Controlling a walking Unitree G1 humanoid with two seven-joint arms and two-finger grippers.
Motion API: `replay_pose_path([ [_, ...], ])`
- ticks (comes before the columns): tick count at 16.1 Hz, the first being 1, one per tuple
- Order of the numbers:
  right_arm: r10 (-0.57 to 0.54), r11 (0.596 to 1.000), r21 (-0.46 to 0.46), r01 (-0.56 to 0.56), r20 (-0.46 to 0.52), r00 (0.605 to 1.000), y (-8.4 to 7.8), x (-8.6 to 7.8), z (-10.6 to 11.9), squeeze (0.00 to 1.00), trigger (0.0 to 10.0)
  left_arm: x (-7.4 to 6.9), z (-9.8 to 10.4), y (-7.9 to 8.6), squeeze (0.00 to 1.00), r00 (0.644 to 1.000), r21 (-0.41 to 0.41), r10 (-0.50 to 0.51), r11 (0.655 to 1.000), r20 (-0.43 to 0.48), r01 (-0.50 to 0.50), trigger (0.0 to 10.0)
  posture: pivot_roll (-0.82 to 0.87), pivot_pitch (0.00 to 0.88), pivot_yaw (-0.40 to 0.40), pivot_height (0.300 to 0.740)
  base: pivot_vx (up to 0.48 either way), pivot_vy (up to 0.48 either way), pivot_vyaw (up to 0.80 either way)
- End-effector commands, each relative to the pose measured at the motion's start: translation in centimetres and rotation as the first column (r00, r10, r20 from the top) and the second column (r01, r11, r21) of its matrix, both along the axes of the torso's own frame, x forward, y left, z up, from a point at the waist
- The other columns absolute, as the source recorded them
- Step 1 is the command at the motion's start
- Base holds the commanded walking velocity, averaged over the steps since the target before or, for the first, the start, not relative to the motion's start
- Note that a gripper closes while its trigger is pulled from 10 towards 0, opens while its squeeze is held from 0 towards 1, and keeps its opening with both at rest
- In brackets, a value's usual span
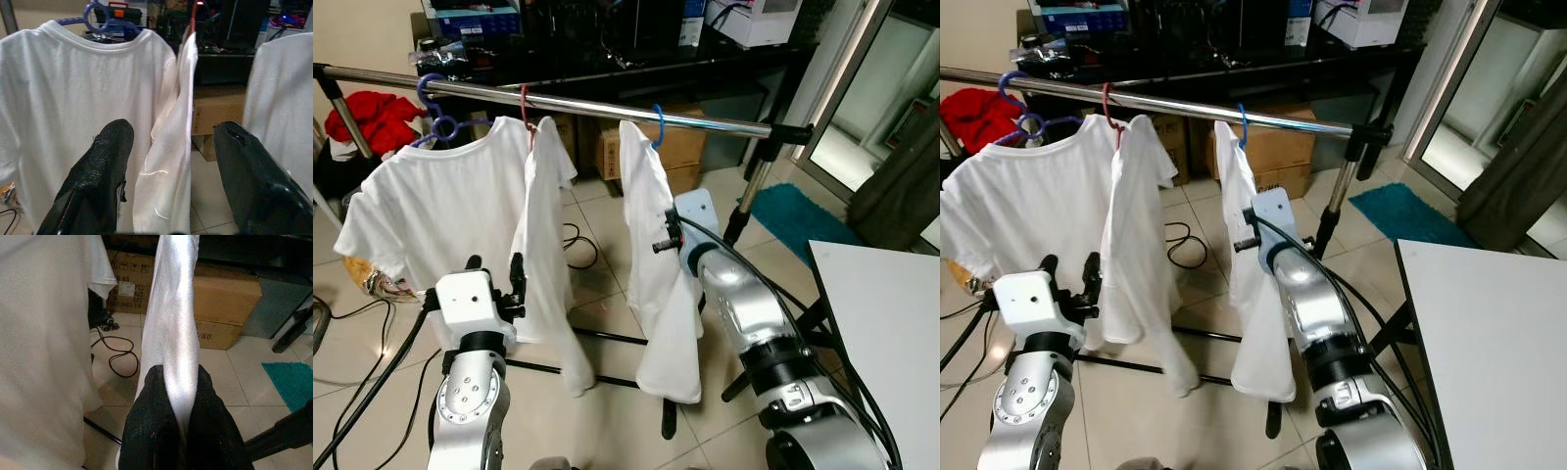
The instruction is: Hang hanger
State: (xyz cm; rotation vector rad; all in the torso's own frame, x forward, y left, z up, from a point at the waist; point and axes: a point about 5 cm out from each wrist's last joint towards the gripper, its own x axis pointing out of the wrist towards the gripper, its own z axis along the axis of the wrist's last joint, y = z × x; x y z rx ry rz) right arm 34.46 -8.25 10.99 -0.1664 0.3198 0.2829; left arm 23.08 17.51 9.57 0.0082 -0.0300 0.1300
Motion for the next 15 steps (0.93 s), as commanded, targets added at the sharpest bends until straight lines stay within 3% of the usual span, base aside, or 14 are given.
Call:
replay_pose_path([
  [1, -0.007, 1.000, -0.005, 0.007, 0.009, 1.000, 0.2, 0.4, 1.2, 0.00, 10.0, 0.1, 0.0, -0.2, 0.00, 1.000, 0.029, -0.026, 0.999, -0.014, 0.026, 10.0, 0.17, 0.000, -0.027, 0.740, 0.000, 0.000, 0.00],
  [6, 0.031, 0.999, -0.040, -0.034, -0.055, 0.998, 0.5, -0.1, 0.6, 0.00, 10.0, 0.0, 0.2, -0.8, 0.00, 0.994, 0.136, -0.102, 0.985, -0.031, 0.105, 10.0, 0.18, 0.000, -0.040, 0.740, 0.000, 0.000, 0.00],
  [7, 0.039, 0.998, -0.046, -0.043, -0.089, 0.995, 0.4, -0.4, 0.0, 0.81, 10.0, 0.1, 0.1, -1.0, 0.00, 0.994, 0.144, -0.101, 0.984, -0.034, 0.104, 10.0, 0.18, 0.000, -0.048, 0.740, 0.000, 0.000, 0.00],
  [8, 0.036, 0.998, -0.046, -0.041, -0.094, 0.995, 0.3, -0.4, 0.0, 0.81, 10.0, 0.2, 0.0, -1.0, 0.00, 0.995, 0.143, -0.098, 0.985, -0.034, 0.102, 10.0, 0.18, 0.000, -0.048, 0.740, 0.000, 0.000, 0.00],
  [9, 0.043, 0.998, -0.036, -0.047, -0.104, 0.994, 0.4, -0.5, 0.0, 1.00, 10.0, 0.2, 0.0, -1.2, 0.00, 0.995, 0.137, -0.090, 0.986, -0.032, 0.094, 10.0, 0.19, 0.000, -0.057, 0.740, 0.000, 0.000, 0.00],
  [11, 0.067, 0.997, -0.017, -0.069, -0.100, 0.993, 0.6, -0.7, 0.2, 1.00, 10.0, 0.1, 0.0, -1.7, 0.00, 0.995, 0.125, -0.091, 0.988, -0.031, 0.094, 10.0, 0.19, 0.000, -0.074, 0.740, 0.000, 0.000, 0.00],
  [13, 0.115, 0.993, 0.008, -0.115, -0.099, 0.988, 0.6, -1.1, 0.1, 0.00, 10.0, -0.3, -0.4, -1.9, 0.00, 0.995, 0.119, -0.087, 0.989, -0.040, 0.091, 10.0, 0.19, 0.000, -0.079, 0.740, 0.000, 0.000, 0.00],
  [15, 0.121, 0.993, 0.017, -0.120, -0.105, 0.987, -0.2, -2.2, -1.1, 0.00, 10.0, -0.6, -0.7, -2.0, 0.00, 0.997, 0.068, -0.069, 0.995, -0.033, 0.071, 10.0, 0.17, 0.000, -0.073, 0.740, 0.000, 0.000, 0.00],
])
